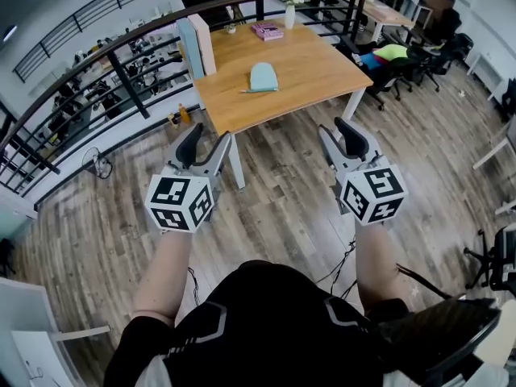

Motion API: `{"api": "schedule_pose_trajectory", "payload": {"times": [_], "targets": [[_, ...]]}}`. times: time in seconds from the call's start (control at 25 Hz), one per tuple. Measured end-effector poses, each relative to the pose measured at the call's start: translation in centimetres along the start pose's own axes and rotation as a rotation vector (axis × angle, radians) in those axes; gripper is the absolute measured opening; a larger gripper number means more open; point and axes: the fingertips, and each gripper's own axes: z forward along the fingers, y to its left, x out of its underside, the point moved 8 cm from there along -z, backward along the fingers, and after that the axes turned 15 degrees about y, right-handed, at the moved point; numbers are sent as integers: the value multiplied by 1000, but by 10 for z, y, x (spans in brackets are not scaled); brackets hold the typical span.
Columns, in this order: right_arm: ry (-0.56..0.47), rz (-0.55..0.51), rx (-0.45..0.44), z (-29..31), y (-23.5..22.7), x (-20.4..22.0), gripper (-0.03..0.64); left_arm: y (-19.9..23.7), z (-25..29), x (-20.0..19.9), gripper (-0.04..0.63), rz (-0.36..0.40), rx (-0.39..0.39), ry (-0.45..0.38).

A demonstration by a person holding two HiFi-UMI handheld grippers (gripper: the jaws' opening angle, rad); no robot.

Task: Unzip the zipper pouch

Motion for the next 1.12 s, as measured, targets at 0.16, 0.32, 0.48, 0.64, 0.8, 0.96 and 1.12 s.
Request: {"api": "schedule_pose_trajectory", "payload": {"times": [0.16,0.32,0.48,0.64,0.8,0.96,1.12], "targets": [[-1,-1,-10,0,-13,4,163,-8,9,-2,245,2,-7,0],[3,5,-20,-1,-31,10,163,-22,24,-6,245,15,1,10],[-2,5,-38,-1,-51,13,163,-35,35,-9,245,23,-13,25],[-6,16,-51,7,-70,18,164,-40,50,-10,245,40,-23,46],[12,20,-58,23,-77,22,166,-32,70,-10,245,47,-16,57],[27,26,-38,51,-83,21,166,-5,96,-9,245,35,-6,35],[60,16,-4,91,-86,14,164,36,132,-12,245,19,33,15]]}}
